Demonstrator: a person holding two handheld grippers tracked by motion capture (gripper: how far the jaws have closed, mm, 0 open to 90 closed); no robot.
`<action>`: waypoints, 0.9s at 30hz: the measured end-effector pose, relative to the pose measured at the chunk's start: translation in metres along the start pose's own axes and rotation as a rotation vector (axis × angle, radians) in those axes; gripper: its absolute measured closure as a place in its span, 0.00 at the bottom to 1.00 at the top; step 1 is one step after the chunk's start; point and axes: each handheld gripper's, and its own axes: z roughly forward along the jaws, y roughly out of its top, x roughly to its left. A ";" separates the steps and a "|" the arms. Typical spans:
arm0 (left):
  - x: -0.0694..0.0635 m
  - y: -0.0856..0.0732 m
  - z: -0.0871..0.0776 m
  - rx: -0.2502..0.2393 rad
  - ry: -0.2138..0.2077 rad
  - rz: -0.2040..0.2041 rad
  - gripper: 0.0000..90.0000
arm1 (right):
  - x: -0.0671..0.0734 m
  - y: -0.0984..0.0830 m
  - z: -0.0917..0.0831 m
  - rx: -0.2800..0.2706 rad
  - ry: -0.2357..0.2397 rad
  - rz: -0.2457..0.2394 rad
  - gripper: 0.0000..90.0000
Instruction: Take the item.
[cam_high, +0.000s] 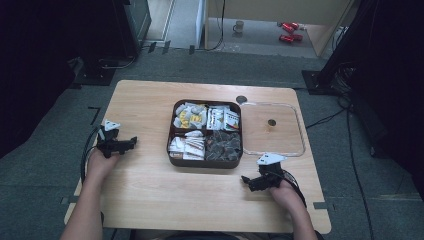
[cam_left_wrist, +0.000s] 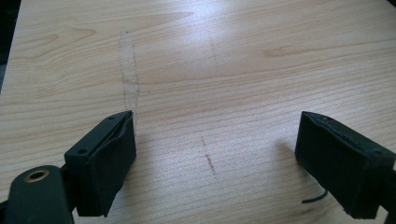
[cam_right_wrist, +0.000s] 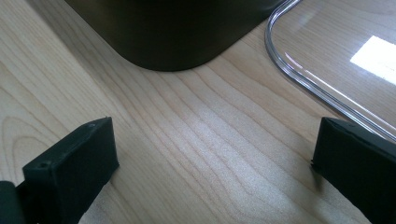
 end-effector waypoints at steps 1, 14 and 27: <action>0.000 0.000 0.000 0.000 0.000 0.000 0.14 | 0.000 0.000 0.000 0.000 0.000 0.000 0.00; 0.000 0.000 0.000 0.000 0.000 0.000 0.14 | 0.000 0.000 0.000 0.000 0.000 0.000 0.00; -0.005 0.006 0.000 0.040 0.021 -0.019 0.16 | 0.000 0.000 0.000 0.000 0.000 0.000 0.00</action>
